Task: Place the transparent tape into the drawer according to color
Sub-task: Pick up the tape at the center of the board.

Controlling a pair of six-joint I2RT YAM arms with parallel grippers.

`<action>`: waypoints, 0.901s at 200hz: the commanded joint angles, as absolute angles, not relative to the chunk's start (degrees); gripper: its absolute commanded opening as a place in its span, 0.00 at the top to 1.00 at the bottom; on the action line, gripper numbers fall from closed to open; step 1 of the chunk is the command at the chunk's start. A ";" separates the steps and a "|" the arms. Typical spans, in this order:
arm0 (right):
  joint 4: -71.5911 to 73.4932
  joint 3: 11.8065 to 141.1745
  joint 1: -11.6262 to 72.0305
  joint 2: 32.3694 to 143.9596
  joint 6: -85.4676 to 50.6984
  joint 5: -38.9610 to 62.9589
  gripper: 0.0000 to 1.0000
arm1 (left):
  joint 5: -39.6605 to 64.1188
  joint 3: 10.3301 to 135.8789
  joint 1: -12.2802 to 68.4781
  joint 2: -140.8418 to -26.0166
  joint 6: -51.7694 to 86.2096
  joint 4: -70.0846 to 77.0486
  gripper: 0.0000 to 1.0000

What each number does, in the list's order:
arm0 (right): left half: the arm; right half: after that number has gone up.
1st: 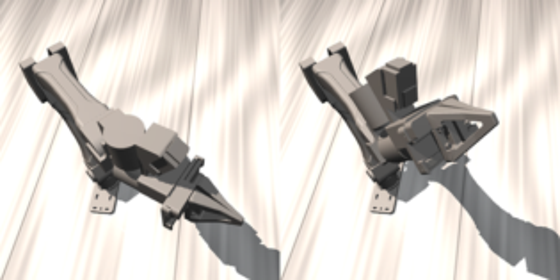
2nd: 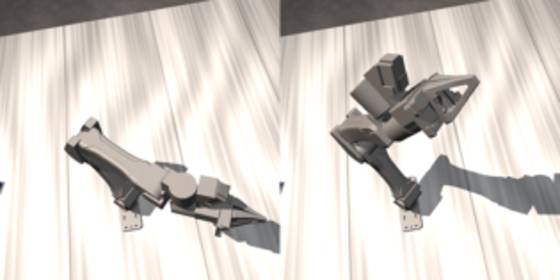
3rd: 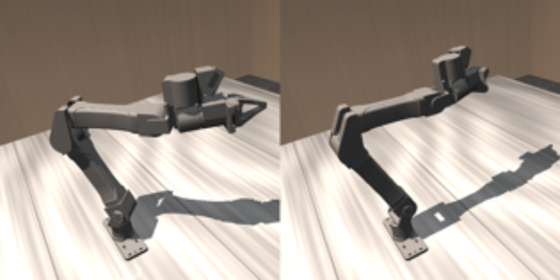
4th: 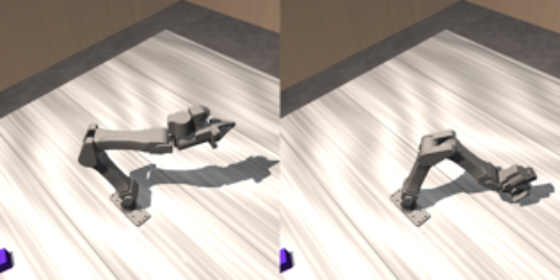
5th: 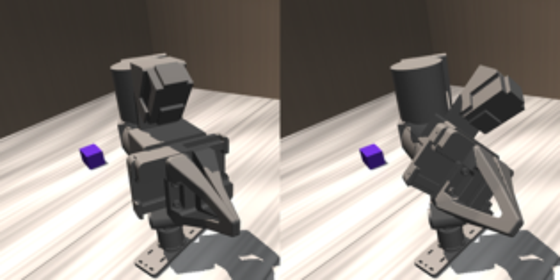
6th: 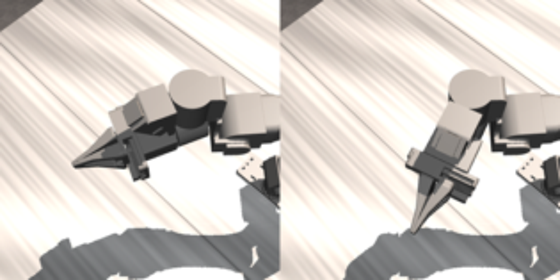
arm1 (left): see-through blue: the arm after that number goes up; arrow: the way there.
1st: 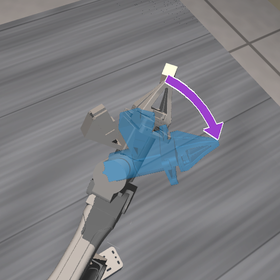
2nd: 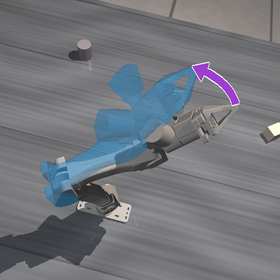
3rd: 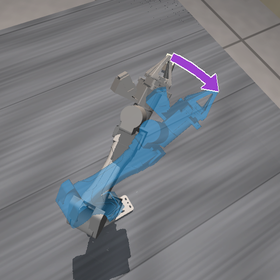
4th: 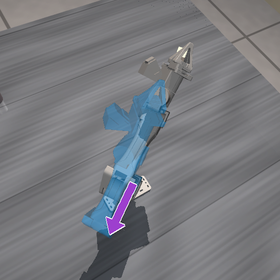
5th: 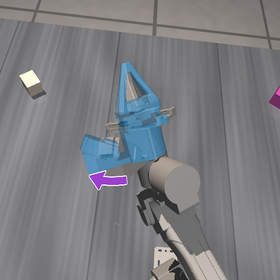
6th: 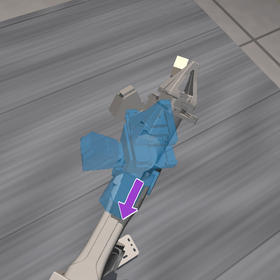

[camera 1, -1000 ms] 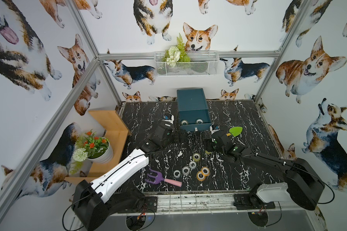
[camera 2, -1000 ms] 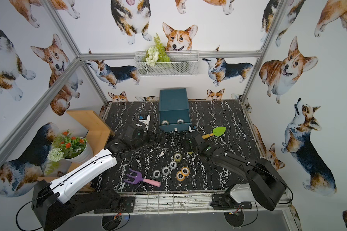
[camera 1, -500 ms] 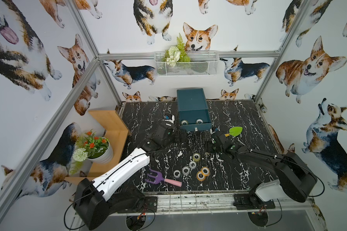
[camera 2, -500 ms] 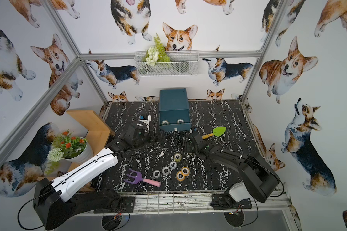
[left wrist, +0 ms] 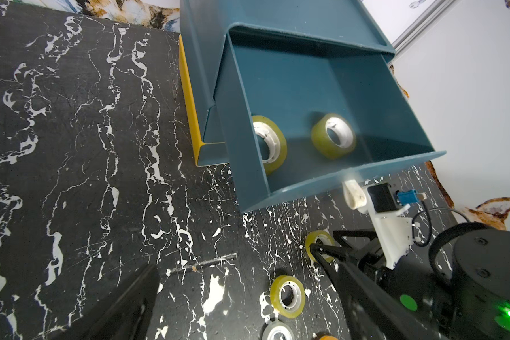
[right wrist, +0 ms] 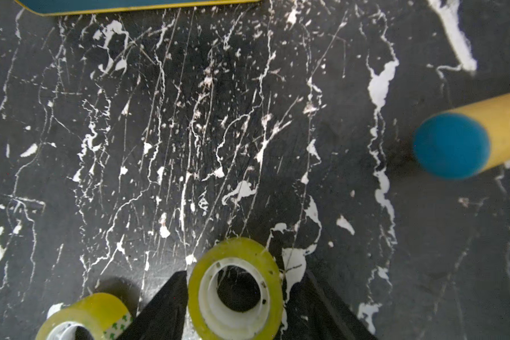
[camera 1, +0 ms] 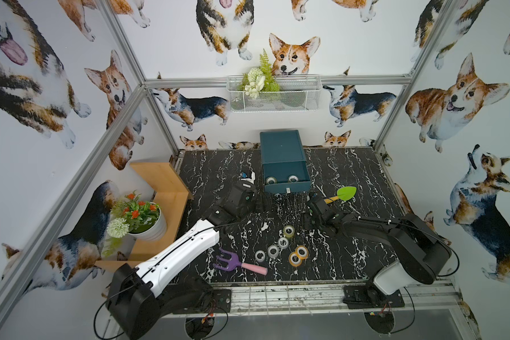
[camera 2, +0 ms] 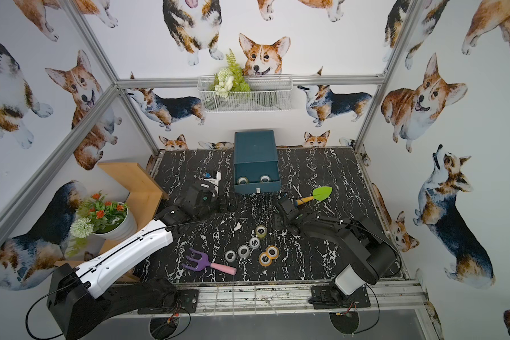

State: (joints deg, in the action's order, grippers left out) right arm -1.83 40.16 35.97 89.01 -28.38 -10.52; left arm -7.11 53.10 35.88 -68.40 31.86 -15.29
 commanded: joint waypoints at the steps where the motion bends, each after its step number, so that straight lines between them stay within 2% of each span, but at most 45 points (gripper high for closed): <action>1: -1.54 40.21 36.51 90.14 -28.42 -10.78 0.33 | -6.44 53.08 35.66 -68.80 31.99 -14.25 0.01; 49: -2.85 41.24 37.77 92.28 -27.64 -12.43 0.36 | -6.33 52.91 35.51 -69.25 32.33 -14.33 0.00; 60: -3.31 41.23 37.84 92.37 -27.60 -12.96 0.42 | -6.33 52.91 35.51 -69.26 32.33 -14.37 0.00; 111: -3.80 40.43 37.77 90.26 -27.67 -12.85 0.50 | -6.15 52.73 35.26 -69.43 32.57 -14.24 0.01; 180: -8.43 44.16 37.75 73.79 -28.24 -9.59 0.55 | -6.49 52.38 34.72 -69.06 32.61 -14.69 0.01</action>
State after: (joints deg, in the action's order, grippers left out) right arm -5.80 41.67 37.78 78.96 -27.97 -10.57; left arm -6.13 52.75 35.05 -69.38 32.27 -15.29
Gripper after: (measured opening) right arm 0.508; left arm 0.995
